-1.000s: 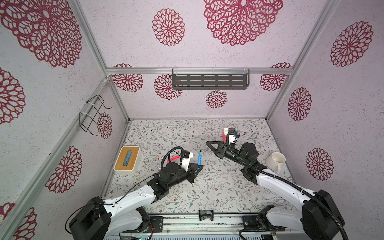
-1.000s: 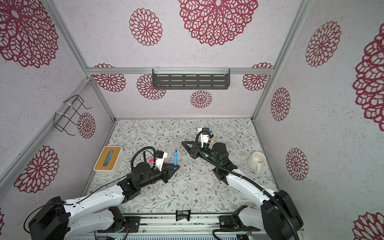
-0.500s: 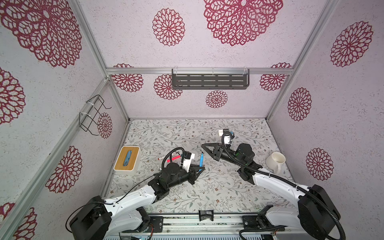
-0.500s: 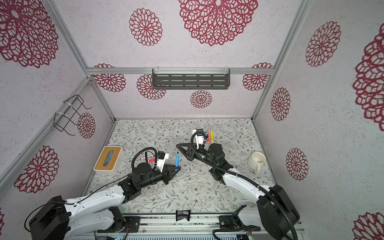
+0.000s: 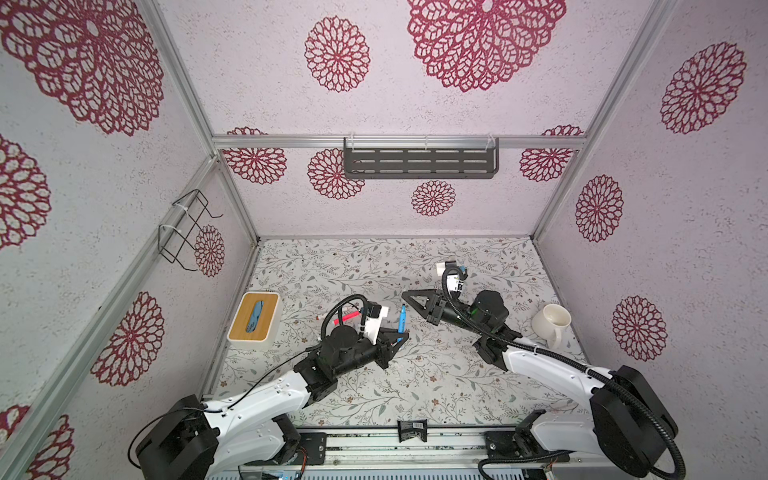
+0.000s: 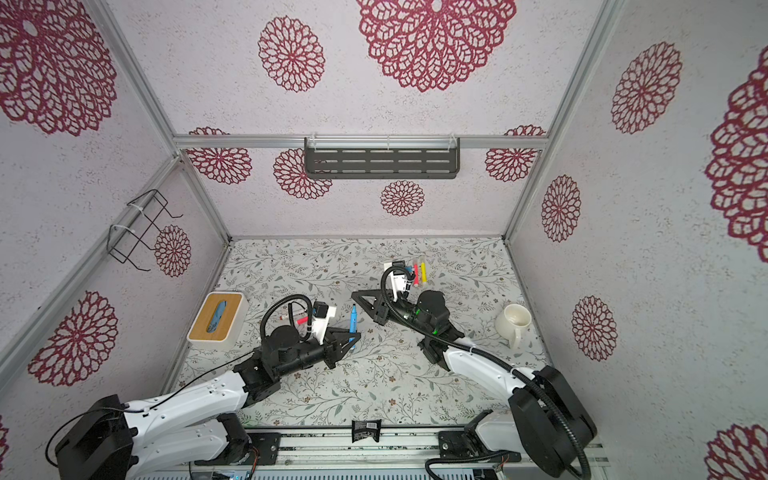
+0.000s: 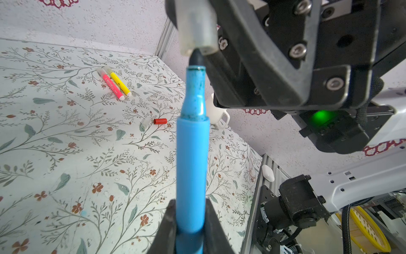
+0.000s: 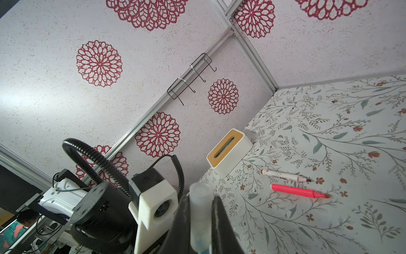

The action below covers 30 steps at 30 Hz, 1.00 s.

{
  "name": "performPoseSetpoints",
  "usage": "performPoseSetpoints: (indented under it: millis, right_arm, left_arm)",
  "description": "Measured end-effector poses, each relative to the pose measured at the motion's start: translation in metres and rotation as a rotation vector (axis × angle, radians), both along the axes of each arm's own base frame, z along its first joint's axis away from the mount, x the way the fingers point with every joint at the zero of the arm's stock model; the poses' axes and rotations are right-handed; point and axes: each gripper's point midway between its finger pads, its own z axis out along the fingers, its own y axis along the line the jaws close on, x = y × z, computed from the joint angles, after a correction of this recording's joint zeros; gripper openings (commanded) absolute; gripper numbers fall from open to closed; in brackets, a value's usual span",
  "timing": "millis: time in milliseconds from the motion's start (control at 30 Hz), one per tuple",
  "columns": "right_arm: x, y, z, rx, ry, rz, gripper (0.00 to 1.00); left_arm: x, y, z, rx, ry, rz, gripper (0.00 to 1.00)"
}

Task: Insert the pens into the pen caps
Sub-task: 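Move the cap over the blue marker tip held by the left gripper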

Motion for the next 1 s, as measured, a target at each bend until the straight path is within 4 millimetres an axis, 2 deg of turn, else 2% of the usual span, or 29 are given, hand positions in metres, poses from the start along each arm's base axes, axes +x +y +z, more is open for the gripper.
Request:
performPoseSetpoints:
  millis: [167, 367, 667, 800, 900, 1000]
  right_arm:
    - [-0.003, 0.001, 0.001, 0.003, -0.007, 0.01, 0.06]
    - [-0.009, 0.004, -0.01, -0.012, 0.006, 0.026, 0.07]
    - [-0.025, 0.001, -0.001, -0.007, -0.055, 0.028, 0.12]
    - [-0.029, -0.001, -0.003, -0.012, -0.082, 0.02, 0.2]
    - [-0.035, -0.002, -0.007, -0.017, -0.089, 0.029, 0.34]
    - [-0.046, -0.005, -0.019, -0.05, -0.067, 0.042, 0.54]
  left_arm:
    - [0.0, 0.0, 0.001, -0.002, -0.001, 0.002, 0.0]
    - [-0.002, 0.001, 0.006, -0.017, -0.001, 0.001, 0.0]
    - [-0.009, 0.002, 0.017, -0.044, -0.01, -0.019, 0.0]
    - [-0.012, 0.0, 0.018, -0.054, -0.001, -0.031, 0.0]
    - [-0.012, 0.0, 0.02, -0.062, -0.005, -0.035, 0.0]
    - [-0.011, 0.0, 0.028, -0.083, -0.025, -0.03, 0.0]
